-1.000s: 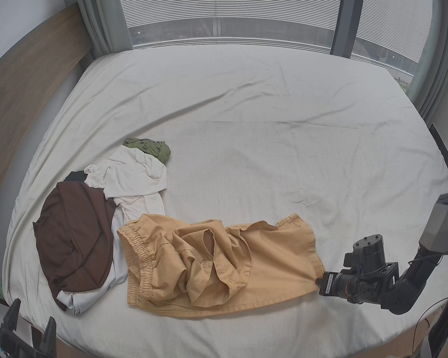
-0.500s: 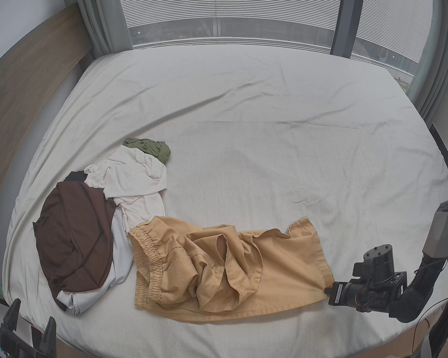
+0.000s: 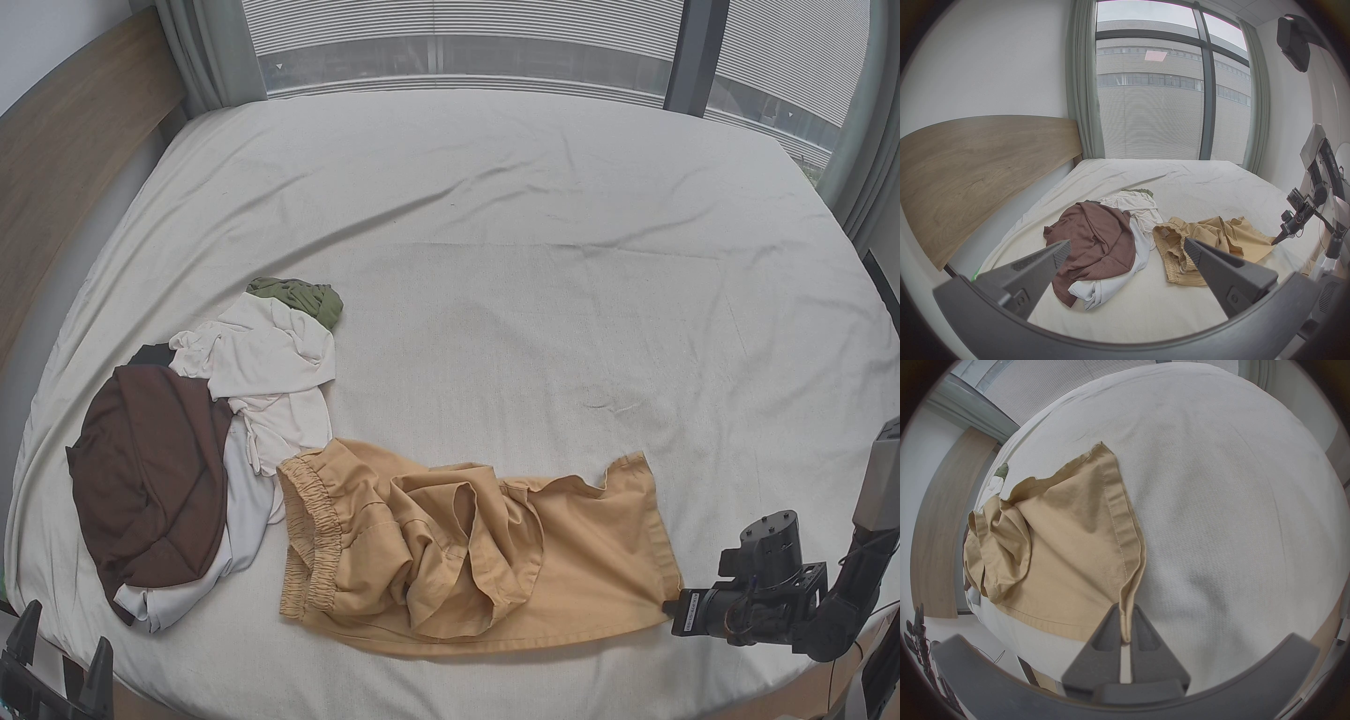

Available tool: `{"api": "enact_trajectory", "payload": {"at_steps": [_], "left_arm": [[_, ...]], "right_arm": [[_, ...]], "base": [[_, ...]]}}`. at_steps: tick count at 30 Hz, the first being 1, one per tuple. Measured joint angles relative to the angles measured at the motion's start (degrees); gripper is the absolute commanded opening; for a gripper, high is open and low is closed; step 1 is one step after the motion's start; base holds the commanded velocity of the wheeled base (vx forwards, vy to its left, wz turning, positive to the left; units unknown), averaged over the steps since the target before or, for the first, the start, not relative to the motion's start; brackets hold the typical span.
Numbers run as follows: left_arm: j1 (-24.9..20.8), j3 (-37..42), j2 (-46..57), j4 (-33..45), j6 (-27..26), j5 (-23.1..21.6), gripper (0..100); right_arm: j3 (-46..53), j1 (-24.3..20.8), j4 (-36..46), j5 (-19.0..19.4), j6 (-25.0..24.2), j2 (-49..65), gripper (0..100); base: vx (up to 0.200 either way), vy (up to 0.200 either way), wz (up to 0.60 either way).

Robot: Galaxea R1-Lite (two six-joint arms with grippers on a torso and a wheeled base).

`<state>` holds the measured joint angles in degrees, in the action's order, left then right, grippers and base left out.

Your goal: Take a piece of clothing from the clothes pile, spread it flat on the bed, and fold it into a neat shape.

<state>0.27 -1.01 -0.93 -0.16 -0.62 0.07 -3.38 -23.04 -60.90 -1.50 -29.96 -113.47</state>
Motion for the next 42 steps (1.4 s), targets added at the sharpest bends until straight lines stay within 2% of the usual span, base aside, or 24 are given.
{"api": "enact_trajectory", "payload": {"at_steps": [16, 17, 23, 28, 42], "left_arm": [[0.0, 0.0, 0.0, 0.0, 0.1, 0.0, 100], [0.0, 0.0, 0.0, 0.0, 0.1, 0.0, 100], [0.0, 0.0, 0.0, 0.0, 0.2, 0.0, 100], [0.0, 0.0, 0.0, 0.0, 0.0, -0.1, 100], [0.0, 0.0, 0.0, 0.0, 0.0, -1.3, 100]], "right_arm": [[1.9, 2.0, -0.1, 1.7, 1.4, 0.0, 0], [2.0, 2.0, -0.5, 1.7, 1.4, 0.0, 100], [2.3, 2.0, -4.6, 1.4, 1.2, -0.1, 100], [2.4, 2.0, -4.8, 1.2, 1.1, 1.7, 100], [2.4, 1.0, -7.4, 1.4, 4.0, 17.5, 100]], "base": [[0.000, 0.000, 0.00], [0.000, 0.000, 0.00], [0.000, 0.000, 0.00], [0.000, 0.000, 0.00], [0.000, 0.000, 0.00]]}}
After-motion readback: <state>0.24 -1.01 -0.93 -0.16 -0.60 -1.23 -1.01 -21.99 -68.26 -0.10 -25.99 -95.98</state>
